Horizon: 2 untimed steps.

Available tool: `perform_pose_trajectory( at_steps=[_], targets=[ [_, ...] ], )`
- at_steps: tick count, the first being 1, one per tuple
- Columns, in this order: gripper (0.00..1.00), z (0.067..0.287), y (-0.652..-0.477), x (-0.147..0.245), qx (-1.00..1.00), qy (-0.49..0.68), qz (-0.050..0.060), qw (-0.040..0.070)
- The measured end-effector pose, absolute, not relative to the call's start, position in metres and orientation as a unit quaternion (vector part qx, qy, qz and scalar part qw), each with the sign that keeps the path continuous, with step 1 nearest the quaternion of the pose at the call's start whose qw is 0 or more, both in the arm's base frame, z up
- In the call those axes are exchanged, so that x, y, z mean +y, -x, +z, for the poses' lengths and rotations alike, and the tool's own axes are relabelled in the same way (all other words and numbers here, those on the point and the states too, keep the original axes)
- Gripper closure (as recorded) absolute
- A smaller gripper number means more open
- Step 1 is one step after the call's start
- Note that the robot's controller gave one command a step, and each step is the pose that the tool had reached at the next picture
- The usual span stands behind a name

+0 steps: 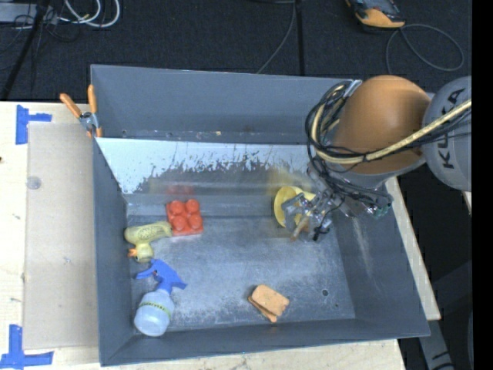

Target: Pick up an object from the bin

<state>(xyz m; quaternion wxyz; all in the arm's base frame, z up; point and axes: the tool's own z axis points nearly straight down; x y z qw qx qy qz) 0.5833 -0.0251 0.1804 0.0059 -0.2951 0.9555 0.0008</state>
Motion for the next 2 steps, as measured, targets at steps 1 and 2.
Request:
perform_pose_trajectory(
  at_steps=[1, 2],
  targets=[
    [1.00, 0.208, -0.583, -0.028, 0.957, 0.291, 0.003, 0.001],
    [1.00, 0.272, -0.586, -0.022, 0.955, 0.298, 0.001, 0.005]
  ],
)
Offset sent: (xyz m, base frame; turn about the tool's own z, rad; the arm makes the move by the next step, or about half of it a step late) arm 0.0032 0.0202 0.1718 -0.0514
